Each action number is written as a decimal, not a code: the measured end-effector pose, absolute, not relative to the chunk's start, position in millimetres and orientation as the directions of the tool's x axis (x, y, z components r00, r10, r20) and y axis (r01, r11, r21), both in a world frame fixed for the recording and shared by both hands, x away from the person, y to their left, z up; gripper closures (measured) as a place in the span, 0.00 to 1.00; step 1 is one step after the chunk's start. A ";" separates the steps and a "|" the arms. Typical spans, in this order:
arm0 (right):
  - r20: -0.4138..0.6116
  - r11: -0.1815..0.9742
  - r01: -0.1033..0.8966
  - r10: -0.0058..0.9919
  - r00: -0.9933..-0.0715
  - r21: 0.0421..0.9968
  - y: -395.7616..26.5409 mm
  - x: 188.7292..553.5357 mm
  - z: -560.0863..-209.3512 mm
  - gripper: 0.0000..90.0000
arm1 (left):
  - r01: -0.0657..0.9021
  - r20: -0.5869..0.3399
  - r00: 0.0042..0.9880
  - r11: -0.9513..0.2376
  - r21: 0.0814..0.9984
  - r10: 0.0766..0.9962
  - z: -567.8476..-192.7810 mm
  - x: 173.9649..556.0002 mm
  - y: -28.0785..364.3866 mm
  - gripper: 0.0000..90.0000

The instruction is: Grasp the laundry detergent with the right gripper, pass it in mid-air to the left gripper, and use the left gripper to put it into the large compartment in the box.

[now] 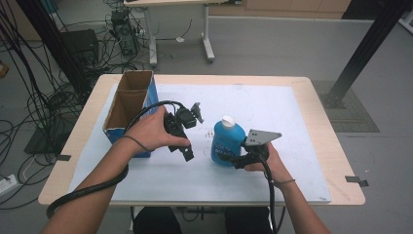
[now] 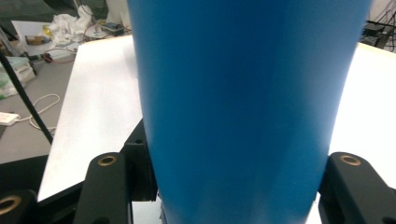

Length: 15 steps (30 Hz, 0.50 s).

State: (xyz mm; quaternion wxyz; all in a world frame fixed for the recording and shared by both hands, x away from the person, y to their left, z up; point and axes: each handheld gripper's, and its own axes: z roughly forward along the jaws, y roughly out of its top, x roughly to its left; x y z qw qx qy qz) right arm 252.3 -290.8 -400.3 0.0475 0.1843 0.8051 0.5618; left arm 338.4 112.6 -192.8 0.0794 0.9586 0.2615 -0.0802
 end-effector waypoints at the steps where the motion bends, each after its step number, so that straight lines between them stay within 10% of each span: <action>1: 0.131 0.302 0.243 0.346 -0.929 0.922 -290.0 252.3 -399.9 0.46 | 0.508 -0.193 0.854 -0.854 0.116 0.482 -190.0 337.3 111.6 0.09; 15: 0.136 0.304 0.229 0.297 -0.945 0.925 -282.2 254.0 -397.1 0.46 | 0.358 -0.120 0.932 -0.917 0.177 0.341 -146.7 320.9 89.2 0.09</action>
